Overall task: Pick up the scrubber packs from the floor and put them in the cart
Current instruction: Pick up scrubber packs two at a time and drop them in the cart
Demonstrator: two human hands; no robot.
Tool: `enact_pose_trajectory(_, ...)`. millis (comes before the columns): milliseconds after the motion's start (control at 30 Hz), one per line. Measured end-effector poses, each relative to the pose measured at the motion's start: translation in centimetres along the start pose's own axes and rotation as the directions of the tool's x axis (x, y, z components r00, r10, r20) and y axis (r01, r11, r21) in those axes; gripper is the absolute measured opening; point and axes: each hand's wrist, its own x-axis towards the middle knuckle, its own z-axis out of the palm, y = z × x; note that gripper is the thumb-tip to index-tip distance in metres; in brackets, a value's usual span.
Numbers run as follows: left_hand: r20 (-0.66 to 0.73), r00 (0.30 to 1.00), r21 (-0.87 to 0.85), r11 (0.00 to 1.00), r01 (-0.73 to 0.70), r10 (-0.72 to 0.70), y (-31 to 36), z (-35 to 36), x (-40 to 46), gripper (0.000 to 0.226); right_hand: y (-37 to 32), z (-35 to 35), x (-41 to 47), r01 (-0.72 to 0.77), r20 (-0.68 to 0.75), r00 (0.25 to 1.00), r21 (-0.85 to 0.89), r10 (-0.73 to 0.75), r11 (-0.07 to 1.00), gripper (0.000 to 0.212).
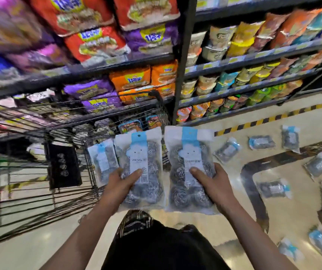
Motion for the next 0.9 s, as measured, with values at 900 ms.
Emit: enact_pose_trajectory(900,-0.189,0.907,-0.077,0.927,0.368,-0.376,-10.3,-8.2,34.2,0.026,5.7,24.1,32.3,-0.122,0.13,0.972,-0.426,0.194,0.896,0.052)
